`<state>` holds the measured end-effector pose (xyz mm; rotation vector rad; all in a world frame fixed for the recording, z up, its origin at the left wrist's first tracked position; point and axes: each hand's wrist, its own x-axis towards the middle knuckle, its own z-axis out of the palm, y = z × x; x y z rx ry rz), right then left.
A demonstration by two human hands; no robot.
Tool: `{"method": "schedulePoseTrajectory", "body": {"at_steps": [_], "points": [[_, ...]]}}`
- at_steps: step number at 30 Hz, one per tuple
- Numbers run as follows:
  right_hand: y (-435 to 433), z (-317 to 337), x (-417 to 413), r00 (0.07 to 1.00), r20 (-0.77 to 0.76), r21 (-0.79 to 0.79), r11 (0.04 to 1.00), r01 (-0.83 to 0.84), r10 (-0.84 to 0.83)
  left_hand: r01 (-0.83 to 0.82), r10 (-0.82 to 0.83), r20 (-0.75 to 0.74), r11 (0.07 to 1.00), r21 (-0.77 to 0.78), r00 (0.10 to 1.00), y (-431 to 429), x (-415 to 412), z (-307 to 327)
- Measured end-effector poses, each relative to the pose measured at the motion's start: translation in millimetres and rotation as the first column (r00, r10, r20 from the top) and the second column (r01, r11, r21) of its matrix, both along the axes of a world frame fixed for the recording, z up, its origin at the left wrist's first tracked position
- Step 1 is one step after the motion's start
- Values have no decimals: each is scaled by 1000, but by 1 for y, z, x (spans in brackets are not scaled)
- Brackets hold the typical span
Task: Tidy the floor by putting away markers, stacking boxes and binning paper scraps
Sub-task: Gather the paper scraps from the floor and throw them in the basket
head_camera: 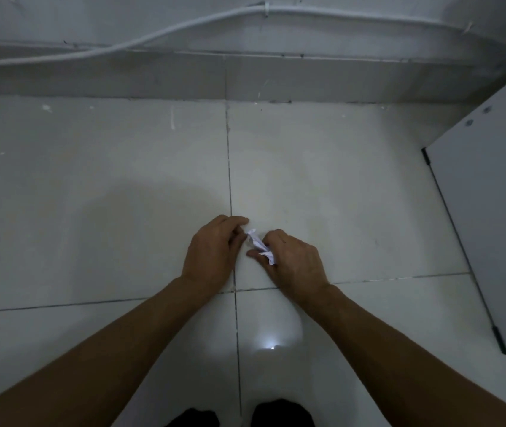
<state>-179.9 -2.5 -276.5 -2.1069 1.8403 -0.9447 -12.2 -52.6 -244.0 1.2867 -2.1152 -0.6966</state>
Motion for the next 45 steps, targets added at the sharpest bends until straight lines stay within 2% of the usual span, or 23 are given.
{"method": "schedulePoseTrajectory", "body": {"at_steps": [2,4,6,8,10,13,16,20,24,27,35,39,42,45], "points": [[-3,9,3,1000,-12,166,986,26,-24,-29,30,-13,997,67,999,-2,1,3],[-4,11,4,996,15,63,994,87,-88,-63,75,-54,981,186,996,-4,0,9],[-11,24,5,962,168,94,975,203,-217,-86,125,-107,947,311,986,-4,-2,16],[-19,32,10,906,296,222,945,242,-302,-91,158,-142,915,392,977,-3,-6,21],[-24,36,18,860,375,315,920,233,-346,-86,177,-172,896,435,969,-2,-10,24],[-25,39,31,763,476,372,887,275,-436,-92,212,-209,877,472,955,0,-12,26],[-31,39,36,673,524,458,839,294,-522,-119,260,-231,864,490,938,1,-12,27],[-40,43,37,609,566,496,820,287,-556,-113,271,-263,863,492,926,-2,-8,33],[-52,52,39,607,581,459,834,306,-542,-173,305,-267,889,424,914,-5,1,35],[-65,60,46,627,573,465,839,282,-528,-214,355,-258,868,448,899,-7,16,39],[-94,80,130,714,603,432,898,82,-356,-421,550,-233,798,432,802,-12,90,68],[-97,97,192,743,635,399,913,-81,-212,-555,669,-261,732,396,696,4,152,91],[-94,115,247,745,660,365,907,-209,-94,-670,760,-260,649,361,595,27,204,106],[-83,134,309,732,681,345,870,-353,26,-787,858,-303,506,354,415,56,256,121]]}}
